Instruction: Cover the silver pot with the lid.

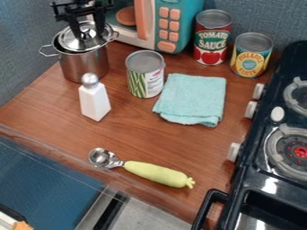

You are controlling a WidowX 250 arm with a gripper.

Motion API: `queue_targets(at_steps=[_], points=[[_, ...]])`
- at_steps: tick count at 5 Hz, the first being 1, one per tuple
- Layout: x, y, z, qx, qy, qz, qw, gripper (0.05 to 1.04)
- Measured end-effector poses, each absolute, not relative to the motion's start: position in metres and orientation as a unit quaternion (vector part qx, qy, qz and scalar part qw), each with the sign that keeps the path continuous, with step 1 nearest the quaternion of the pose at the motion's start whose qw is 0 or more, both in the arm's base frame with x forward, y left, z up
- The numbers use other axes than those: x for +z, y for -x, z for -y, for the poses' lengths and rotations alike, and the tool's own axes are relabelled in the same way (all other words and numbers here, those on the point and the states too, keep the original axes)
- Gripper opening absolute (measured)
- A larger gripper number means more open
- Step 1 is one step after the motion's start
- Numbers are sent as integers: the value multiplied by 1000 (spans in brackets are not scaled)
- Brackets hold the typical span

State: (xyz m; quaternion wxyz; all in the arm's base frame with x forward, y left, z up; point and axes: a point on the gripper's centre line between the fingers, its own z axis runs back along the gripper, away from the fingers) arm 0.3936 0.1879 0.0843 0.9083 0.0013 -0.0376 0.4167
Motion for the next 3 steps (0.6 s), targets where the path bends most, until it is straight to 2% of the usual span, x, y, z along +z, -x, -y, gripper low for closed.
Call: queue_targets(at_steps=[1, 3], points=[[85, -394, -189, 416, -3, 42, 908, 294], [84, -393, -187, 419, -2, 41, 907, 284]])
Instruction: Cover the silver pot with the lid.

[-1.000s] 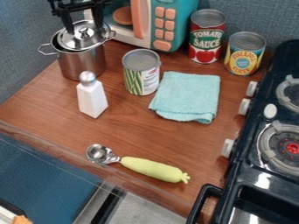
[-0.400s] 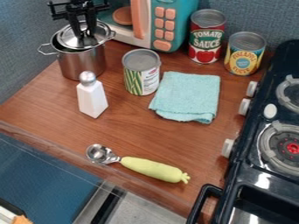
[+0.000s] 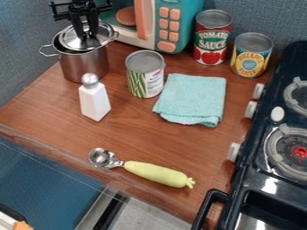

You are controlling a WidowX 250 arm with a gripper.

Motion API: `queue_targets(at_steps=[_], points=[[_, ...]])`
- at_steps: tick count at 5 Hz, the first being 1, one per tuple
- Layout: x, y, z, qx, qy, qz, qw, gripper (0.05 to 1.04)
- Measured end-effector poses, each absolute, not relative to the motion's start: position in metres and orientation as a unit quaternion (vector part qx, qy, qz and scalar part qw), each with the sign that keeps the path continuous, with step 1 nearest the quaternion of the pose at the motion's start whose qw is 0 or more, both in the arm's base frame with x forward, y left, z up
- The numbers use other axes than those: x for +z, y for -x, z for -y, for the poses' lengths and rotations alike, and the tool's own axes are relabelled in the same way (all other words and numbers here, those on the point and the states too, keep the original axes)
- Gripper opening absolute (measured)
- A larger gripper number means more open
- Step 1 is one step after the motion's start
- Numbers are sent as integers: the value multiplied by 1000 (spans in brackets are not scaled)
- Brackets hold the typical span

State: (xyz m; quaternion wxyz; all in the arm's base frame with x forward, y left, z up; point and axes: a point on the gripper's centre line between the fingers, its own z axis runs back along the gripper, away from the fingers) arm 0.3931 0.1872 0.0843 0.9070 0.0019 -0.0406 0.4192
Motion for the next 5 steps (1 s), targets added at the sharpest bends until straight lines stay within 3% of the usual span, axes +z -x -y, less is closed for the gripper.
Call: queue_targets(at_steps=[5], points=[[83, -385, -186, 405, -8, 36, 914, 283]])
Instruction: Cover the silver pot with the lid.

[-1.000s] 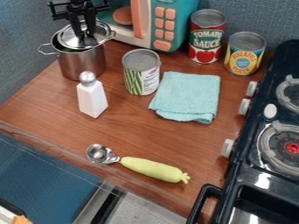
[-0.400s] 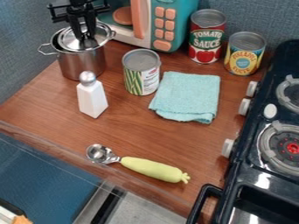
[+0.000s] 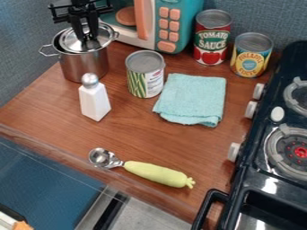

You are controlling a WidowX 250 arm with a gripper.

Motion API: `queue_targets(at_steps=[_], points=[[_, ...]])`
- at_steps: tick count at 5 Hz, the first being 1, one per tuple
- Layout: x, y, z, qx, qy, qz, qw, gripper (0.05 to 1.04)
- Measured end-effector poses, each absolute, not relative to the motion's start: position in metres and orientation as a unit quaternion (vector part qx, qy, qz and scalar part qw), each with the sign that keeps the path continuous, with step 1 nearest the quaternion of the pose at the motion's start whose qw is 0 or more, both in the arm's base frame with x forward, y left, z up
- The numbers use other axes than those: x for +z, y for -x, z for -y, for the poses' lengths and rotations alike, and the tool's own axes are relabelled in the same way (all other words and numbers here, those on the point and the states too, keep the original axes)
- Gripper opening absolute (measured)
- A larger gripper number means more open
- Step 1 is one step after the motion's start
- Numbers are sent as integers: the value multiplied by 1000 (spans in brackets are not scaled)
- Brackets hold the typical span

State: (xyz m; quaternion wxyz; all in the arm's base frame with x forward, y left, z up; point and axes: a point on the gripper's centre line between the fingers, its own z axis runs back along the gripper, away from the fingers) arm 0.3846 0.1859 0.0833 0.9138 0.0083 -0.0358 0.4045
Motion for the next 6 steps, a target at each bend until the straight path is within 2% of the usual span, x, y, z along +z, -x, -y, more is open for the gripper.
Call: queue_targets(at_steps=[3, 6], points=[[84, -380, -191, 398, -26, 28, 917, 283], [84, -374, -198, 402, -27, 20, 915, 283]])
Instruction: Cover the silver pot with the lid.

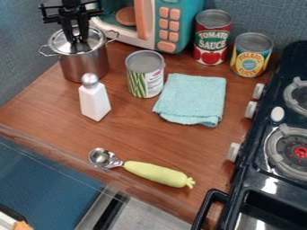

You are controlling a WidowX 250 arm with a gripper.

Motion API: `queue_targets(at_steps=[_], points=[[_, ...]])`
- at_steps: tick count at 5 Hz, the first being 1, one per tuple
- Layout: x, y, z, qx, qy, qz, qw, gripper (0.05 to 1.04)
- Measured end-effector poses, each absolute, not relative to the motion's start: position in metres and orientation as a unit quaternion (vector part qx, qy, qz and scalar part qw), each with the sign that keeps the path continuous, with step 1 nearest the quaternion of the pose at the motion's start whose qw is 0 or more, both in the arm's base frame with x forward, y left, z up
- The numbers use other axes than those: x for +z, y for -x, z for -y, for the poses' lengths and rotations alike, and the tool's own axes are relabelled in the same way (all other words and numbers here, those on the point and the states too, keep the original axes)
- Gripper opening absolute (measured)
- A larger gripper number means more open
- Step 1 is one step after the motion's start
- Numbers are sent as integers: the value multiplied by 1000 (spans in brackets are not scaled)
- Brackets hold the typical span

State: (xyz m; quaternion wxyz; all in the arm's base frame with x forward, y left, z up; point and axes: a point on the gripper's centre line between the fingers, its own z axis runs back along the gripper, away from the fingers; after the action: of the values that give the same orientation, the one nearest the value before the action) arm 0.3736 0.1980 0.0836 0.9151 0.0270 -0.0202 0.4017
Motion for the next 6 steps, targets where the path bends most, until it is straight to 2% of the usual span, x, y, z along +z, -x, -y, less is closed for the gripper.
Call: queue_targets(at_steps=[5, 6], points=[[85, -371, -201, 417, -18, 24, 908, 284], [85, -372, -202, 419, -19, 29, 907, 364]])
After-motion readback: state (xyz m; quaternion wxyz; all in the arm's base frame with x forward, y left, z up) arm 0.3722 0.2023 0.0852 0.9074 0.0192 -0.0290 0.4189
